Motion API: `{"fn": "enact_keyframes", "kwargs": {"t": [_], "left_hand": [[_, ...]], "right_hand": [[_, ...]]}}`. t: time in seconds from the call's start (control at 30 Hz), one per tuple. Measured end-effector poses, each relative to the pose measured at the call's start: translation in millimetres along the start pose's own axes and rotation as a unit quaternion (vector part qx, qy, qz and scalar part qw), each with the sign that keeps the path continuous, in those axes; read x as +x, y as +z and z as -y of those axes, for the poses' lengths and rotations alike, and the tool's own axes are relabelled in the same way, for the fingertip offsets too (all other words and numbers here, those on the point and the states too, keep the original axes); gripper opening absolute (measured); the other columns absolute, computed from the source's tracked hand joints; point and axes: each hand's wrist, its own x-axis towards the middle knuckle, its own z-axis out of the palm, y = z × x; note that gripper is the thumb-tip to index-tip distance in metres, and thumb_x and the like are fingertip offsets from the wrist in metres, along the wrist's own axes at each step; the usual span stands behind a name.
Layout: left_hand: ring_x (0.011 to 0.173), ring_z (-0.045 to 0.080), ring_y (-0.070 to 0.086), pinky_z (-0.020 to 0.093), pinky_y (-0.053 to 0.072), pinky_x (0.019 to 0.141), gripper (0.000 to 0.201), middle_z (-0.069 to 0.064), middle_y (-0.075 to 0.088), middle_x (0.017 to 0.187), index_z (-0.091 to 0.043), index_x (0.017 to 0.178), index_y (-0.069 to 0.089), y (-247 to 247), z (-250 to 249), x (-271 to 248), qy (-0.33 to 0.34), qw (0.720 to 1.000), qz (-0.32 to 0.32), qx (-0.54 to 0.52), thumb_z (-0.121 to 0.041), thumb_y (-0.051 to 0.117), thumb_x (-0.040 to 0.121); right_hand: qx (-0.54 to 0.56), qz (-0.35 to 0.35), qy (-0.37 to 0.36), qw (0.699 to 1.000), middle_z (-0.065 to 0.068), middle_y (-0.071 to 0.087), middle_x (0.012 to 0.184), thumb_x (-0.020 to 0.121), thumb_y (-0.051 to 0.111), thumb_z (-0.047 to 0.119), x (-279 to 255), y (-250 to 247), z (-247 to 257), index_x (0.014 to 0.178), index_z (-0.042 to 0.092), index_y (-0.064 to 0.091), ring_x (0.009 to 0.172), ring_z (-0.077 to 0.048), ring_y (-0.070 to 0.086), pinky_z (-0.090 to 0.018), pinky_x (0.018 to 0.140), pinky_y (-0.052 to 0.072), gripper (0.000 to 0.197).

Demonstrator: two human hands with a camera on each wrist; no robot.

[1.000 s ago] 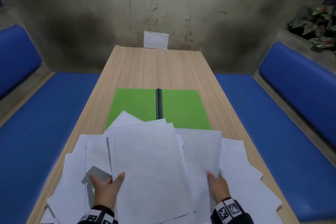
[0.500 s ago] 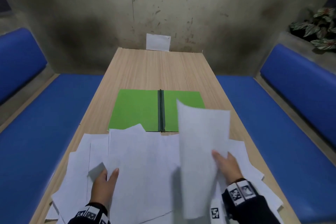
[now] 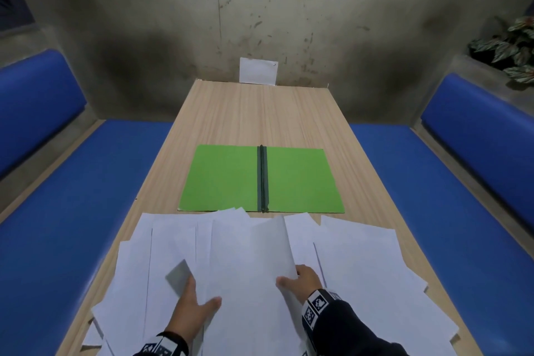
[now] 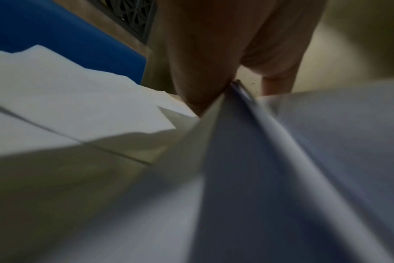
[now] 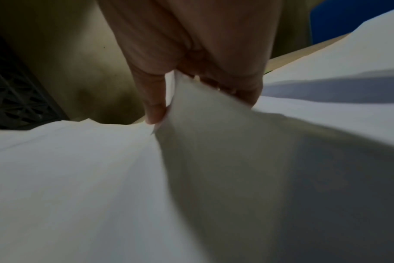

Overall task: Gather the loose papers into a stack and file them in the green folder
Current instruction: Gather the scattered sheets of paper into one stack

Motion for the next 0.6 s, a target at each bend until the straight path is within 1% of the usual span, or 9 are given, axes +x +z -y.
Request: {"fn": "enact_keyframes", "kwargs": {"t": [0.1, 0.2, 0.27, 0.33, 0.4, 0.43, 0.47, 0.53, 0.6], "left_hand": [[0.118, 0.018, 0.046, 0.03, 0.033, 0.104, 0.072, -0.002, 0.046, 0.13, -0.015, 0.145, 0.019, 0, -7, -2, 0.034, 0.999, 0.019, 0.013, -0.006, 0.059, 0.086], [0.116, 0.01, 0.039, 0.026, 0.029, 0.105, 0.066, -0.005, 0.039, 0.124, -0.012, 0.145, 0.018, -8, -28, -8, 0.064, 0.997, 0.034, -0.011, -0.001, 0.053, 0.089], [0.119, 0.008, 0.036, 0.026, 0.026, 0.107, 0.067, -0.005, 0.038, 0.13, -0.012, 0.145, 0.018, -15, -39, -10, 0.095, 0.994, 0.037, -0.041, 0.001, 0.053, 0.089], [0.123, 0.008, 0.037, 0.028, 0.026, 0.109, 0.068, -0.008, 0.039, 0.133, -0.018, 0.144, 0.021, -23, -50, -14, 0.122, 0.99, 0.034, -0.056, 0.0, 0.054, 0.088], [0.119, 0.01, 0.051, 0.032, 0.037, 0.107, 0.056, -0.011, 0.053, 0.128, -0.028, 0.134, 0.035, -30, -62, -21, 0.138, 0.986, 0.042, -0.082, -0.002, 0.055, 0.088], [0.111, 0.009, 0.06, 0.03, 0.046, 0.098, 0.047, -0.013, 0.062, 0.119, -0.029, 0.124, 0.044, -33, -70, -25, 0.14, 0.983, 0.047, -0.105, -0.001, 0.056, 0.088], [0.1, 0.005, 0.066, 0.022, 0.053, 0.087, 0.04, -0.012, 0.07, 0.106, -0.029, 0.115, 0.051, -36, -76, -30, 0.147, 0.98, 0.05, -0.124, -0.001, 0.057, 0.087], [0.084, -0.004, 0.069, 0.008, 0.052, 0.068, 0.028, -0.016, 0.075, 0.089, -0.025, 0.1, 0.061, -41, -89, -39, 0.182, 0.973, 0.037, -0.138, -0.004, 0.062, 0.083], [0.08, 0.001, 0.07, 0.007, 0.052, 0.063, 0.023, -0.015, 0.076, 0.083, -0.02, 0.088, 0.069, -46, -97, -48, 0.198, 0.967, 0.04, -0.157, -0.026, 0.079, 0.068]], "right_hand": [[0.061, -0.021, -0.02, 0.998, -0.001, 0.061, 0.097, 0.076, 0.071, 0.019, 0, -3, -6, 0.107, 0.019, 0.047, 0.09, -0.018, 0.058, -0.024, 0.077, 0.044, 0.039], [0.182, -0.021, -0.033, 0.982, 0.004, 0.062, 0.083, 0.071, 0.078, 0.015, -5, -17, -4, 0.119, 0.021, 0.035, 0.078, -0.012, 0.062, -0.02, 0.066, 0.047, 0.066], [0.253, 0.002, -0.053, 0.966, -0.001, 0.068, 0.089, 0.054, 0.088, 0.026, -10, -30, 4, 0.123, 0.013, 0.043, 0.078, -0.013, 0.068, -0.022, 0.065, 0.053, 0.083], [0.289, 0.029, -0.08, 0.954, -0.011, 0.073, 0.098, 0.027, 0.093, 0.043, -14, -45, 9, 0.115, 0.001, 0.059, 0.088, -0.021, 0.071, -0.031, 0.076, 0.058, 0.103], [0.299, 0.046, -0.116, 0.946, -0.01, 0.076, 0.092, 0.019, 0.094, 0.042, -29, -59, 20, 0.097, 0.004, 0.07, 0.086, -0.023, 0.072, -0.033, 0.075, 0.058, 0.09], [0.294, 0.04, -0.14, 0.944, -0.008, 0.077, 0.087, 0.023, 0.095, 0.036, -40, -68, 27, 0.088, 0.007, 0.072, 0.083, -0.022, 0.073, -0.03, 0.071, 0.058, 0.075], [0.293, 0.033, -0.166, 0.941, -0.006, 0.078, 0.085, 0.034, 0.095, 0.025, -51, -77, 34, 0.083, 0.009, 0.072, 0.081, -0.022, 0.073, -0.028, 0.068, 0.058, 0.057], [0.301, 0.024, -0.217, 0.928, -0.004, 0.078, 0.084, 0.061, 0.082, 0.001, -74, -92, 48, 0.086, 0.011, 0.071, 0.081, -0.021, 0.073, -0.024, 0.065, 0.058, 0.029], [0.292, 0.025, -0.243, 0.925, 0.004, 0.078, 0.081, 0.071, 0.073, -0.005, -88, -100, 53, 0.092, 0.014, 0.069, 0.08, -0.013, 0.073, -0.018, 0.062, 0.056, 0.028]]}}
